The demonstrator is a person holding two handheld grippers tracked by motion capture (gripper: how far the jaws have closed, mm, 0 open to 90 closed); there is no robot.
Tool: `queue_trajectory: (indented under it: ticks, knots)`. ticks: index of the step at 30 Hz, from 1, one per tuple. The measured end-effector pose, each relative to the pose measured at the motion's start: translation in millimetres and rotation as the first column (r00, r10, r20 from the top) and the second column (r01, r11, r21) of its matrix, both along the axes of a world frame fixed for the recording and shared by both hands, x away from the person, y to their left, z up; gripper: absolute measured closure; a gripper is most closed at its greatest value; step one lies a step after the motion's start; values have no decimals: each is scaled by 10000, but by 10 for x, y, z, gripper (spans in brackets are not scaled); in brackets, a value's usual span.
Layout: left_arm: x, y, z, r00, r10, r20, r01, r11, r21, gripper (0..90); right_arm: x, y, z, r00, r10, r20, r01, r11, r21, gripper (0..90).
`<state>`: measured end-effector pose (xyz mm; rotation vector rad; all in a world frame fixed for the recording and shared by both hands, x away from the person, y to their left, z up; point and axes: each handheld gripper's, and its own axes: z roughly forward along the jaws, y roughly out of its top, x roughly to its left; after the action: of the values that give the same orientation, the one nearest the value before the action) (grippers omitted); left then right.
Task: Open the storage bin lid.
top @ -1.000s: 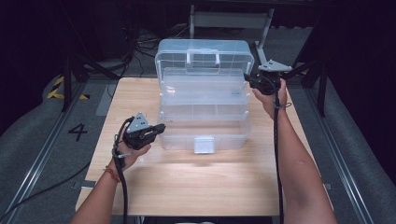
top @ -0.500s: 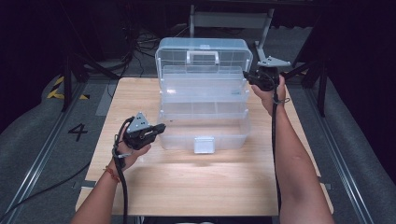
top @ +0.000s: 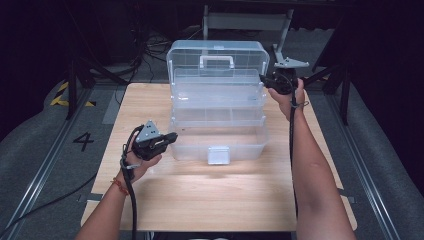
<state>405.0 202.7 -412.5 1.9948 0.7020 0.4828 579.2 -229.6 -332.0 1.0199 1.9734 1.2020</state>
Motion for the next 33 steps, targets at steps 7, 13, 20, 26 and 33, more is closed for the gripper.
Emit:
queue_trajectory:
  ticks: [7,13,20,26,33]
  knots:
    - [0,-1,-1,10000,1,1,-1,10000,-10,852,20,-8,-10,10000,5,-61,-4,9999,111,721]
    - [-1,-3,-1,10000,16,14,-16,10000,-16,843,42,-6,-41,9996,-22,-274,21,10000,-45,686]
    - [-1,-3,-2,10000,0,2,0,10000,-34,844,36,-37,-91,9994,-173,-295,168,9997,-186,753]
    - [-3,0,4,10000,-23,-37,22,9999,-165,840,57,-16,-242,9966,95,-815,-133,9988,-466,785]
    - [-3,5,-1,10000,-15,-1,15,9999,-152,841,56,-5,-267,9964,54,-848,-98,9987,-507,783]
